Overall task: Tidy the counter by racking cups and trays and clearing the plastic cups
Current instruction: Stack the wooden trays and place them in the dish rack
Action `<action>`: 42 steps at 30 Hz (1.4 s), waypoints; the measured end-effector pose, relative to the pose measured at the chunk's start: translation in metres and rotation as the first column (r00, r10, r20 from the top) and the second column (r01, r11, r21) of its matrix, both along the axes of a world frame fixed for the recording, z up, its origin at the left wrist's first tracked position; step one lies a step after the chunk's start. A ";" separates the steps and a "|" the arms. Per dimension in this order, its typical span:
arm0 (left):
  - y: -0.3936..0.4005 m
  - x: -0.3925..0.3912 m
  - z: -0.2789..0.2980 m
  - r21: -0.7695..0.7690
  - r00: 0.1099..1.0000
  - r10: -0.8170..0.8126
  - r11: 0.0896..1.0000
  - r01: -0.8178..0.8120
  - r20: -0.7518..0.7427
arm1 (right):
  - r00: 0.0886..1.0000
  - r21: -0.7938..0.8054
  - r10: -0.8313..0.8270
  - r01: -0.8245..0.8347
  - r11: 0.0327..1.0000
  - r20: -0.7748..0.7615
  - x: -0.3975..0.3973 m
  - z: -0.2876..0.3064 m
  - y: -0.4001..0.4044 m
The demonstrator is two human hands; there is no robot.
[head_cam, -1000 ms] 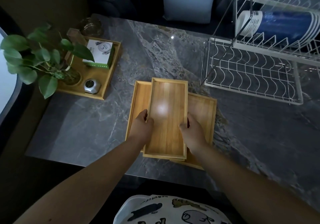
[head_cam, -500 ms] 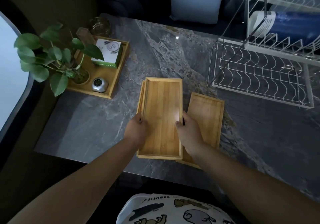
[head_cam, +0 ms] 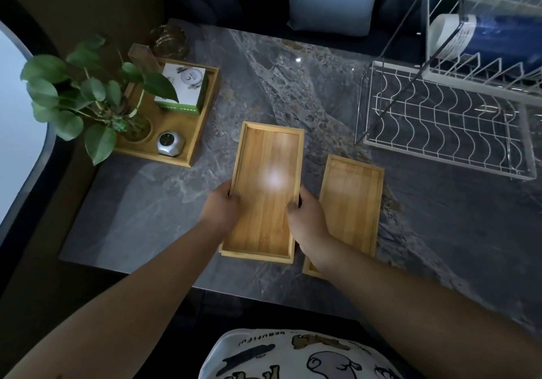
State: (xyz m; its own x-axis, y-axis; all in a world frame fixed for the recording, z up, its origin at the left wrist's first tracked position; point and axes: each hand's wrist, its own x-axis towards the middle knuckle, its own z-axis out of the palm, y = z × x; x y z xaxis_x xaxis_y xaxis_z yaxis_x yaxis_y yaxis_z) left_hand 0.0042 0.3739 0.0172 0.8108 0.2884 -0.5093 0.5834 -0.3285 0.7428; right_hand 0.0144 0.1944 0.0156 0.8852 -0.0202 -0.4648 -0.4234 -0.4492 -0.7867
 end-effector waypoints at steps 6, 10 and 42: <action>0.000 -0.001 0.001 0.002 1.000 -0.003 1.000 0.003 0.007 | 0.999 -0.028 0.035 -0.035 0.999 0.007 -0.002 0.000 -0.001; 0.001 -0.002 0.002 0.000 1.000 0.003 1.000 -0.003 0.014 | 0.997 -0.005 0.072 -0.072 0.997 0.001 0.001 0.000 -0.006; -0.196 0.023 0.012 -0.071 0.985 -0.056 0.996 0.044 -0.164 | 0.996 -0.476 0.002 -0.043 0.878 -0.086 0.017 -0.020 -0.201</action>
State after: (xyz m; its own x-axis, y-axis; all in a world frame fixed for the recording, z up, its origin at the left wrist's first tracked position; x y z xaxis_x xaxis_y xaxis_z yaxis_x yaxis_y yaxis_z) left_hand 0.0270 0.1781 0.0297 0.7263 0.2103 -0.6544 0.6842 -0.3130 0.6588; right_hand 0.0316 -0.0069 -0.0040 0.8482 -0.2380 -0.4731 -0.4609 -0.7718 -0.4380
